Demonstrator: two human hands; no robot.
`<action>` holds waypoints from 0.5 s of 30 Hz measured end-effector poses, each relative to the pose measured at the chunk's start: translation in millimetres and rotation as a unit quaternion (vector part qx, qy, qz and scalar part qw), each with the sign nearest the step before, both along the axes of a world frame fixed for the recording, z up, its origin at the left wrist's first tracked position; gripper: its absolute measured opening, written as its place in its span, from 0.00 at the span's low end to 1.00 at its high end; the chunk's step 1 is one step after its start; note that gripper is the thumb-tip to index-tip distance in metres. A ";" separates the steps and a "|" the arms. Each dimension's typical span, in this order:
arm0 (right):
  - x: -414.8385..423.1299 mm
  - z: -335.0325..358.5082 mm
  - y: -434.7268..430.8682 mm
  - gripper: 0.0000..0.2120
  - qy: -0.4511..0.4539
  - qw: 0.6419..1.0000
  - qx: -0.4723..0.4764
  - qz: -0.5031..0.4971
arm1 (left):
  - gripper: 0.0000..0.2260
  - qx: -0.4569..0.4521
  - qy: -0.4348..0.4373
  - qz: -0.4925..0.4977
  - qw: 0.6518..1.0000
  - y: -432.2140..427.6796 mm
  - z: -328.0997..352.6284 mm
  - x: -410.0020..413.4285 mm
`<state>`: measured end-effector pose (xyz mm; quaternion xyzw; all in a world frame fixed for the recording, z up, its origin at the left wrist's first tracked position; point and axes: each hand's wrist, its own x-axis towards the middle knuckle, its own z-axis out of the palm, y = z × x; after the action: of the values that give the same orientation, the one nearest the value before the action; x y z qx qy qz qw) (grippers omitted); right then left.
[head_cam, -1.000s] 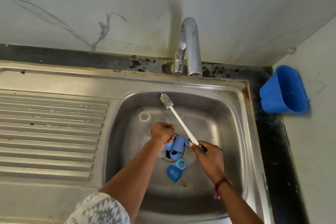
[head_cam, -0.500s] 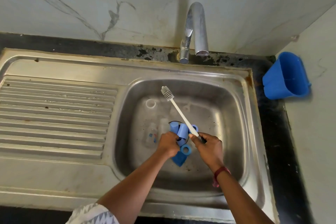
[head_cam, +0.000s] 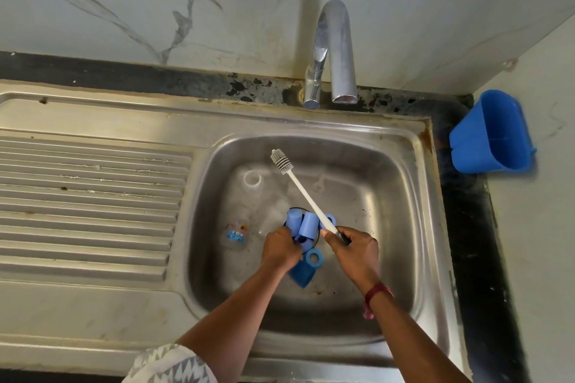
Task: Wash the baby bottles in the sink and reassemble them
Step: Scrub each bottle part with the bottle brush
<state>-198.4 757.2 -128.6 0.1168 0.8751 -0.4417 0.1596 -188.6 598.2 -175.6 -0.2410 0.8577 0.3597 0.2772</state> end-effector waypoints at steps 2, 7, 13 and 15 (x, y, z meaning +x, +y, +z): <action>-1.4 -0.5 1.1 0.18 -0.001 1.000 0.004 0.003 | 0.07 0.030 -0.012 0.021 0.999 3.6 2.0 -4.7; -3.9 1.8 3.6 0.19 -0.003 1.000 0.011 0.005 | 0.11 0.112 -0.045 -0.042 0.992 15.2 7.8 -8.9; -5.1 1.9 7.2 0.13 0.010 1.000 0.004 0.005 | 0.18 0.187 -0.009 -0.051 0.981 31.4 12.8 -7.7; -5.4 -0.3 8.8 0.13 0.012 1.000 0.013 0.007 | 0.18 0.168 -0.003 -0.059 0.984 31.2 11.0 -6.7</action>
<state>-203.7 765.9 -128.9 0.1076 0.8832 -0.4310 0.1507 -195.3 629.4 -164.7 -0.1409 0.7968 0.4812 0.3373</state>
